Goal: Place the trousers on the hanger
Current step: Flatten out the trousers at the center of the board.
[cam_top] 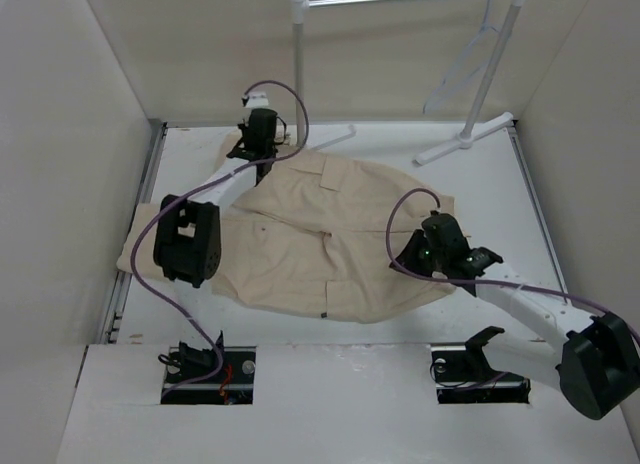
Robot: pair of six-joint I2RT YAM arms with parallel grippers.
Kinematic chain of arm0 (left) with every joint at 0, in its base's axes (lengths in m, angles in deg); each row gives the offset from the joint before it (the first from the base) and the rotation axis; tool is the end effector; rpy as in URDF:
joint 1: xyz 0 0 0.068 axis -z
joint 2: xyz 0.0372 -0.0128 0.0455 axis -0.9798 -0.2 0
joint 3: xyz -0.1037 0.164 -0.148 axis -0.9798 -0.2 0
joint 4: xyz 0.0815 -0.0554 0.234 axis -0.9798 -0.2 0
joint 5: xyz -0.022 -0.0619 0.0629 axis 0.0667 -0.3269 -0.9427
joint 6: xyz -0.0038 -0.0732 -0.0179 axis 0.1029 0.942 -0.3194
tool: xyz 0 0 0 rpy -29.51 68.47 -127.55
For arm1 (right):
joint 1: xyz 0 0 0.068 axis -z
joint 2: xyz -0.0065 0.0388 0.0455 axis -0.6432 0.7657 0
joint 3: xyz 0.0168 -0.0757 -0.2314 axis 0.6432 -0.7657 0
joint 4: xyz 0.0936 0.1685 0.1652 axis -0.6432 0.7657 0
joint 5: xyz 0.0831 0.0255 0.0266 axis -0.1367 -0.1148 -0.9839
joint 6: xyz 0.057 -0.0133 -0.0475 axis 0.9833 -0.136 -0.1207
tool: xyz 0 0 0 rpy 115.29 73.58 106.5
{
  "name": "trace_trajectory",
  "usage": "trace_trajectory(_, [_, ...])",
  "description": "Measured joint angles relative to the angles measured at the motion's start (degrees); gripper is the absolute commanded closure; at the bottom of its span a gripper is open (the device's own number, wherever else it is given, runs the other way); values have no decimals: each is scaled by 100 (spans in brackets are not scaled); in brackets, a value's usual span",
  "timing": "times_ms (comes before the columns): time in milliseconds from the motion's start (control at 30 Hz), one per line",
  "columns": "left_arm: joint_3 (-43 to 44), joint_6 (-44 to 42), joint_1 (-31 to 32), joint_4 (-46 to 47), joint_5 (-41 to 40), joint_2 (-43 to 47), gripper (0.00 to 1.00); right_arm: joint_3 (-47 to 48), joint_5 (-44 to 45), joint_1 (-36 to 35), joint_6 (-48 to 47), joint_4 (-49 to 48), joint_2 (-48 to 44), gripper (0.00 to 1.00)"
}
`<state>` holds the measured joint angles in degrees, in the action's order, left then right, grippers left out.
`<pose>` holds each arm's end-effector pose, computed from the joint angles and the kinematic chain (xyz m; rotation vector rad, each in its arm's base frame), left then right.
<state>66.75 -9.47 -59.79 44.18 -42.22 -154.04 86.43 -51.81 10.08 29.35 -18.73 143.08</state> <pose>0.4595 -0.1265 0.2139 -0.0929 1.9414 0.1390 0.2039 0.1231 0.1580 0.4481 2.5075 0.7102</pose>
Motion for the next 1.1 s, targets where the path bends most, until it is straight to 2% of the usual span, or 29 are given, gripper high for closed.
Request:
trace_trajectory(133, [-92, 356, -431, 203, -68, 890, 99, 2, 0, 238, -7, 0, 2, 67])
trace_trajectory(267, [-94, 944, -1169, 282, -192, 1436, 99, 120, 0, 673, -96, 35, 59, 64])
trace_trajectory(400, [-109, 1709, -2011, 7, -269, 1456, 98, 627, 0, 1224, -212, 79, 267, 62])
trace_trajectory(567, [-155, 2752, -2889, -776, -273, 1119, 94, 1368, 76, 1668, -367, 59, 553, 51])
trace_trajectory(633, [-317, 3211, -3150, -1104, -278, 1012, 90, 1521, 140, 1858, -404, 63, 625, 48])
trace_trajectory(733, [-673, 3875, -3423, -1552, -214, 962, 78, 1694, 260, 2262, -470, 68, 846, 46])
trace_trajectory(900, [-907, 4564, -3757, -1910, 232, 944, 61, 2168, 597, 2914, -697, 68, 1676, 41])
trace_trajectory(1100, [-1207, 4771, -3635, -1790, 313, 1329, 53, 2776, 892, 3438, -898, 55, 2918, 33])
